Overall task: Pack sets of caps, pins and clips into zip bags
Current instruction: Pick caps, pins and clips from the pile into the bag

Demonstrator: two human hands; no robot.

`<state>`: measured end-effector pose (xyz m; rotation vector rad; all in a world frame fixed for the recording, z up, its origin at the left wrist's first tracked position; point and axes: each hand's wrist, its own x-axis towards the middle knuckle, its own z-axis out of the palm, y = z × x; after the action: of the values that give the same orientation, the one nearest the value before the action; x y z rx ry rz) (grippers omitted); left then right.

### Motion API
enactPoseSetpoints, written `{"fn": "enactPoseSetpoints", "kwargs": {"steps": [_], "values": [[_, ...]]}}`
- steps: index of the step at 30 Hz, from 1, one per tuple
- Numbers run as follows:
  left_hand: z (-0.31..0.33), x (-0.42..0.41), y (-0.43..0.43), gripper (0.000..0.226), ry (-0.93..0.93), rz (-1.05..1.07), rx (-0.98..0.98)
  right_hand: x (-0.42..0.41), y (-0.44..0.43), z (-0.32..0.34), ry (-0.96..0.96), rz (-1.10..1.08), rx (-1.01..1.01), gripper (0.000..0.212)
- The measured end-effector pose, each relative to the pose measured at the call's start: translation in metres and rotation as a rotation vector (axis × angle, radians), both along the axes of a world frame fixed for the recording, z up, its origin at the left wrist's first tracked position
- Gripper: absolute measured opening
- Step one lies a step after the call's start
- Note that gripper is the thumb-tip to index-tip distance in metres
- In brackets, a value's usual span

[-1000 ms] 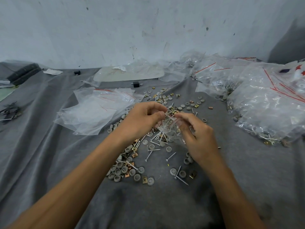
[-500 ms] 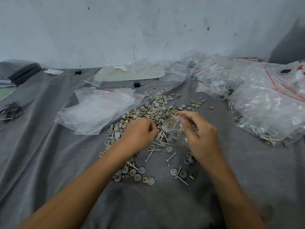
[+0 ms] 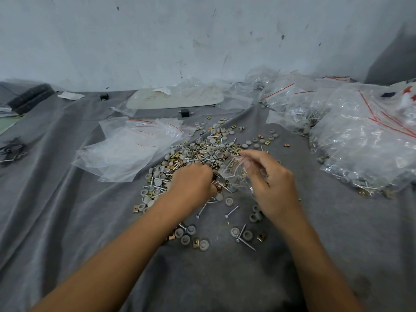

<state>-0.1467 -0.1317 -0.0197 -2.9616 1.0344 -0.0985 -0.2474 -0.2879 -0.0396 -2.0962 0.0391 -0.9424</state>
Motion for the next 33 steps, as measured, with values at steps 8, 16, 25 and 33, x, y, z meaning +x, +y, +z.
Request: {"fn": "enactPoseSetpoints", "kwargs": {"steps": [8,16,25,33], "values": [[-0.003,0.000,0.011,0.029,0.127,0.031,-0.022,-0.001,0.001,0.002,0.024,-0.004,0.008,0.022],[0.006,0.002,0.024,0.013,0.219,0.014,-0.444,-0.002,0.002,0.003,0.041,0.008,0.023,0.023],[0.027,-0.007,0.019,0.010,0.227,-0.117,-0.583,-0.001,0.004,0.003,0.041,0.011,0.009,0.024],[0.031,-0.007,0.008,0.009,0.268,-0.127,-0.606,0.000,0.001,0.001,0.034,0.015,0.012,0.024]]}}
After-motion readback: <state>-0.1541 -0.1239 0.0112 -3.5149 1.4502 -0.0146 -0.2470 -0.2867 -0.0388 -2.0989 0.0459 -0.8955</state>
